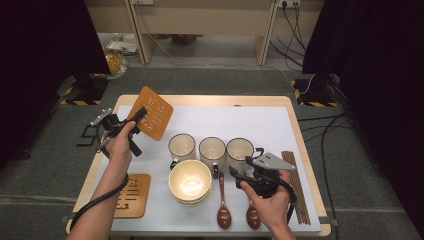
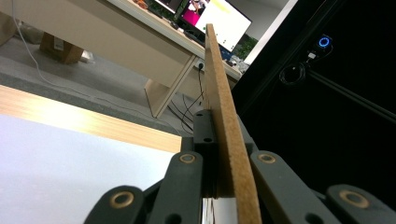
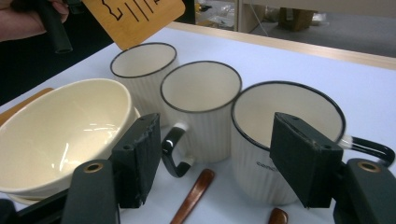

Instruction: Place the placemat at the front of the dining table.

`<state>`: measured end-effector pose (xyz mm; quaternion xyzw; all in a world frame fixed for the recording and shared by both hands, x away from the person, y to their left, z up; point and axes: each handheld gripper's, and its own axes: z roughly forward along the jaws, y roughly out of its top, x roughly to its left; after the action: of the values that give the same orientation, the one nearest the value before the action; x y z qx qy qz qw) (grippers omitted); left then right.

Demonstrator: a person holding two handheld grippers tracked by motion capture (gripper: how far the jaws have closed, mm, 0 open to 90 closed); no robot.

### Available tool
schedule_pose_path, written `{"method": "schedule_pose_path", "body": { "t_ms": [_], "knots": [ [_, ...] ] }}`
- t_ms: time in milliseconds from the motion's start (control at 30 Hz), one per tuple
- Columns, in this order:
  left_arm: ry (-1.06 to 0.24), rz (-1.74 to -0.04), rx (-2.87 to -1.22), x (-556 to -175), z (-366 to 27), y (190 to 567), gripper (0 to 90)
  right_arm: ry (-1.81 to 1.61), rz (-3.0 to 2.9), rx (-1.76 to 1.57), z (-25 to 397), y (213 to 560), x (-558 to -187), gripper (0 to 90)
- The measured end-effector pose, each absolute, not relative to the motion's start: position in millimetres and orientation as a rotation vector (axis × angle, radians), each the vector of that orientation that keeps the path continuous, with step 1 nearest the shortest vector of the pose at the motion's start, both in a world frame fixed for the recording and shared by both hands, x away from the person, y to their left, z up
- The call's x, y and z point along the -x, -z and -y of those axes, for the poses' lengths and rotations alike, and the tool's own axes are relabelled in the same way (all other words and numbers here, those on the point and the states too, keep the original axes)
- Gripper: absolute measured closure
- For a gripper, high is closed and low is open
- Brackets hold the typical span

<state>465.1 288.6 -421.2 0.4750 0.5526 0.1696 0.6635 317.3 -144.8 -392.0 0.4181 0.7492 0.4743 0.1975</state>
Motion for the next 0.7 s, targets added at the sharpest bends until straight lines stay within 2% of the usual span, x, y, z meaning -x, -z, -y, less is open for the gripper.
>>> {"method": "schedule_pose_path", "body": {
  "t_ms": [700],
  "knots": [
    [-0.350, -1.267, -1.089, -489, -264, 433, 86.2, -1.300, -2.051, -1.248, 171, 411, -318, 34.1]
  ]
}}
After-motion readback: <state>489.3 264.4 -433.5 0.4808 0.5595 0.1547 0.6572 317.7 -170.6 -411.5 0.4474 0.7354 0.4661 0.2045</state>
